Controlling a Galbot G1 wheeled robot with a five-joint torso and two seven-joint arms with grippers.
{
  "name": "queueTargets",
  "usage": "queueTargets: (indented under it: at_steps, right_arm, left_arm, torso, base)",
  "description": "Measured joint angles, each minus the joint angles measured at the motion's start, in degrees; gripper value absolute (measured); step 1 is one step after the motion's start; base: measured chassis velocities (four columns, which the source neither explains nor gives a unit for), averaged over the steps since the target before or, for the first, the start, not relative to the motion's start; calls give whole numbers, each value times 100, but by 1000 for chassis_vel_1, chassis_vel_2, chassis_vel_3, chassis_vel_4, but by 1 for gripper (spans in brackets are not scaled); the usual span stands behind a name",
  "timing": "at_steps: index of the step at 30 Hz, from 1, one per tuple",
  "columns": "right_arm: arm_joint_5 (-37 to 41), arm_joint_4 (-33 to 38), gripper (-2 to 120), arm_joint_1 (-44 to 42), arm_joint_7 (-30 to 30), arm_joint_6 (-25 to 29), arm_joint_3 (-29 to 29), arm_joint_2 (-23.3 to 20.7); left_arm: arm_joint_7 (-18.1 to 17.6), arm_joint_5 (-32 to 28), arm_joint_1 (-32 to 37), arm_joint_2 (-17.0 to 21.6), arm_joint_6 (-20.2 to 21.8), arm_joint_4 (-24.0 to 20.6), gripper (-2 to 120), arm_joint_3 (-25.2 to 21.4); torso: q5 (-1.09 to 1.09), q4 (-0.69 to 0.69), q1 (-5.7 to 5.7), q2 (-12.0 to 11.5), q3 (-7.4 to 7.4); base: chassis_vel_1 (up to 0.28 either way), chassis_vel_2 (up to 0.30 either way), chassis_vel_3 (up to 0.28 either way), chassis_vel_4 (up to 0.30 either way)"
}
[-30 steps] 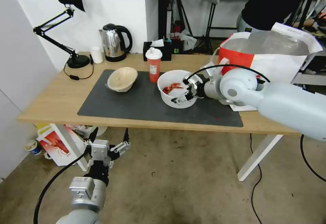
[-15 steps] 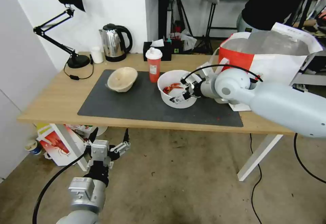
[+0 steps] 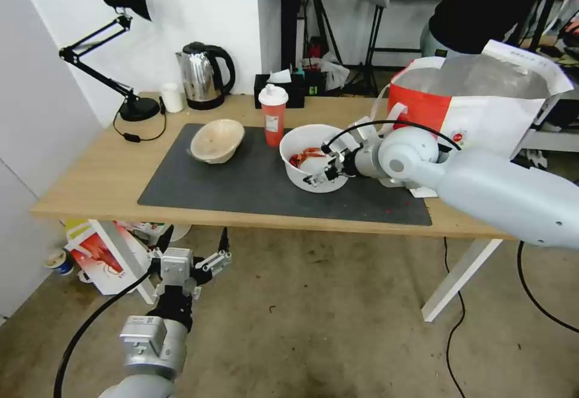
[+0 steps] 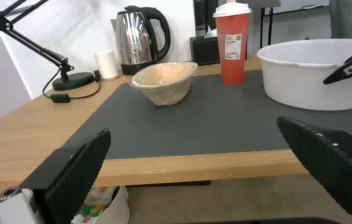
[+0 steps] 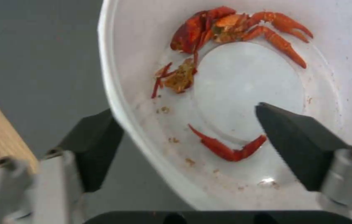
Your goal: Pick up the trash from the table and place it into the takeout bag.
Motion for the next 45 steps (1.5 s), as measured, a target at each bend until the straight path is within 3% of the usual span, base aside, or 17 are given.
queueTargets:
  at_steps: [18, 21, 45]
  right_arm:
    - [9, -55, 7, -110, 110, 3, 41, 123]
    - [4, -78, 0, -109, 113, 5, 46, 161]
    - [155, 6, 0, 172, 93, 9, 60, 384]
  left_arm:
    - [2, 3, 22, 33, -7, -71, 100, -9]
    - [6, 10, 24, 34, -14, -72, 100, -22]
    - [-41, 38, 6, 18, -112, -44, 100, -74]
  torso:
    - [0, 0, 0, 0, 0]
    - [0, -1, 0, 0, 0]
    - [0, 0, 0, 0, 0]
  base:
    - [0, 0, 0, 0]
    - [0, 0, 0, 0]
    - [0, 0, 0, 0]
